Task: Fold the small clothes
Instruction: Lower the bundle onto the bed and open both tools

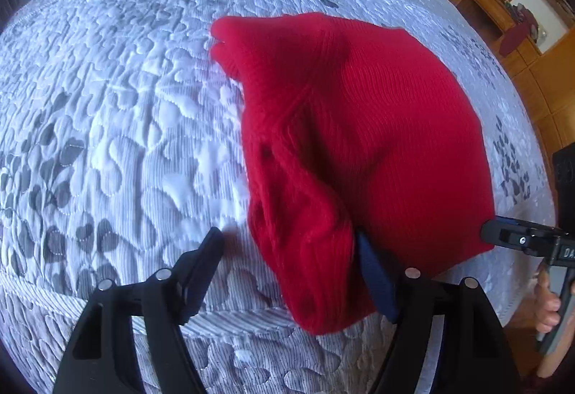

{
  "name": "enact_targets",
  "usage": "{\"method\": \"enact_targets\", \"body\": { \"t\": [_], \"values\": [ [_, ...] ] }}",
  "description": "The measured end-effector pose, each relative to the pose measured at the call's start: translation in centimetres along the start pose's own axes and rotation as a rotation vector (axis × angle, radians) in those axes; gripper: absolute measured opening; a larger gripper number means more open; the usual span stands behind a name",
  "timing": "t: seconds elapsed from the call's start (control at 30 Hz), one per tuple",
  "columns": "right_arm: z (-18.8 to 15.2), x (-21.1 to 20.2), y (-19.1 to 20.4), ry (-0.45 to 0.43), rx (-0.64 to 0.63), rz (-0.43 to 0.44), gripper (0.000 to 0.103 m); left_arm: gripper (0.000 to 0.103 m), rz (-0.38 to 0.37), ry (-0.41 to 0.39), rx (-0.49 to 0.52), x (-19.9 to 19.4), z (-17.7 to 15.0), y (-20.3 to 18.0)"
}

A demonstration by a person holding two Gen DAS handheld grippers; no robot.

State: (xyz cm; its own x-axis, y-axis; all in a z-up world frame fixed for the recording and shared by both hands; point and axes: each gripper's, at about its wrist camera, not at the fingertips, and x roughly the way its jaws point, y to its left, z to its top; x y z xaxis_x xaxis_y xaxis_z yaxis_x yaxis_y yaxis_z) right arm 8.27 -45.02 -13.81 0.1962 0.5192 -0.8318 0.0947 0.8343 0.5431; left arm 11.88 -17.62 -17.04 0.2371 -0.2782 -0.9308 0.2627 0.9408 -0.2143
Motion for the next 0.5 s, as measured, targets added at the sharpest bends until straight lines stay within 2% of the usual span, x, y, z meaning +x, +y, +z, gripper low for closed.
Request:
{"method": "enact_targets", "body": {
  "t": [0.07, 0.1, 0.2, 0.4, 0.5],
  "values": [
    [-0.3, 0.3, 0.1, 0.002, 0.003, 0.005, 0.054, 0.073, 0.013, -0.012, -0.006, -0.1, -0.3, -0.2],
    [-0.5, 0.4, 0.1, 0.006, 0.008, 0.009, 0.043, 0.071, 0.014, -0.014, -0.012, -0.2, -0.5, -0.3],
    [-0.8, 0.6, 0.4, 0.016, 0.012, 0.018, 0.021, 0.057, -0.016, -0.006, -0.03, -0.6, -0.8, -0.4],
    [-1.7, -1.9, 1.5, -0.013, -0.021, 0.022, 0.016, 0.046, -0.048, 0.003, -0.059, -1.3, -1.3, -0.7],
    [-1.7, -2.7, 2.3, -0.021, -0.041, 0.023, 0.015, 0.043, -0.039, -0.003, -0.054, -1.9, -1.6, -1.1]
  ]
}}
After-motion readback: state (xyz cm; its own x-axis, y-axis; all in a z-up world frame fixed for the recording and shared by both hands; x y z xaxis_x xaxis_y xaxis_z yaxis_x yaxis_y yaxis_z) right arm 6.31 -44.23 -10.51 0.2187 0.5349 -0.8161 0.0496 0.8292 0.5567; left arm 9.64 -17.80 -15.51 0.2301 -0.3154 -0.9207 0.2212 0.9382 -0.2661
